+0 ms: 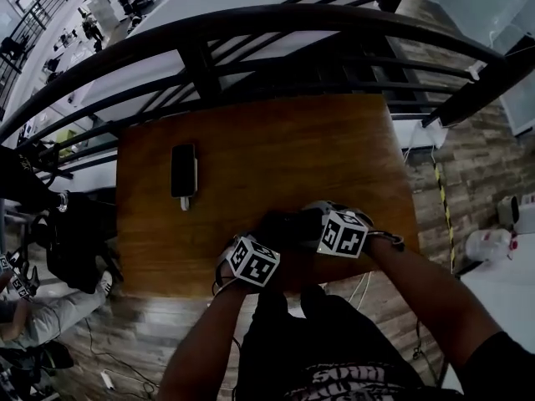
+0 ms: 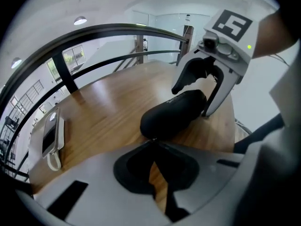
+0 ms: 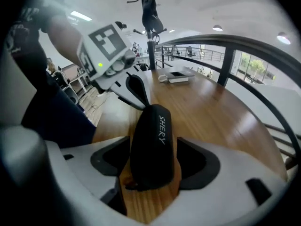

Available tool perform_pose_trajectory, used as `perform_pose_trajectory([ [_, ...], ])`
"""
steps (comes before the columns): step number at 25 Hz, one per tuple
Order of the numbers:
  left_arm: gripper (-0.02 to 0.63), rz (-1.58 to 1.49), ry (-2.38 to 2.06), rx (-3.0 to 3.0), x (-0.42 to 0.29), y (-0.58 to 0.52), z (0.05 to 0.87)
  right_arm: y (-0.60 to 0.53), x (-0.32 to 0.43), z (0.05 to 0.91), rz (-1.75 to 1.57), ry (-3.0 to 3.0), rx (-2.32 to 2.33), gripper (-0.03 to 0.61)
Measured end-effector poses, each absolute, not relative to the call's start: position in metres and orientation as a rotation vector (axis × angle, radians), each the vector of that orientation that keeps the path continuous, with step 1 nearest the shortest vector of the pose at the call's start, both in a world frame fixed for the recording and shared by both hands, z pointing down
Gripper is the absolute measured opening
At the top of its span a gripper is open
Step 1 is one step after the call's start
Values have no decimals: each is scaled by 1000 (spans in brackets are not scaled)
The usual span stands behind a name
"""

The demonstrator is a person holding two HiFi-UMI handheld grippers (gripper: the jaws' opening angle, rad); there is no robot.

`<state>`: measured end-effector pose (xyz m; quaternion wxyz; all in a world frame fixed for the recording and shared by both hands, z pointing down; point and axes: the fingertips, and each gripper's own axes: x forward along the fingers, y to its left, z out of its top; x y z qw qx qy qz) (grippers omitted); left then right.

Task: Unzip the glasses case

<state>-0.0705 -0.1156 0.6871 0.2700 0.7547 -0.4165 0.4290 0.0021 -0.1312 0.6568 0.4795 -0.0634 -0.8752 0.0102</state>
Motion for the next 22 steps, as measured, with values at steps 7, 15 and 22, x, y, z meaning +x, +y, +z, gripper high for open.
perform_pose_trajectory([
  [7,5,1188,-1115,2009,-67,-102,696,-126,18,661,182,-2061,-111,242],
  [15,5,1263,-988,2131,-40,-91,699,-128,13,667,195,-2022,-101,244],
  [22,5,1117,-1021,2104,14,-85,698,-130,13,671,279,-2031,-71,247],
])
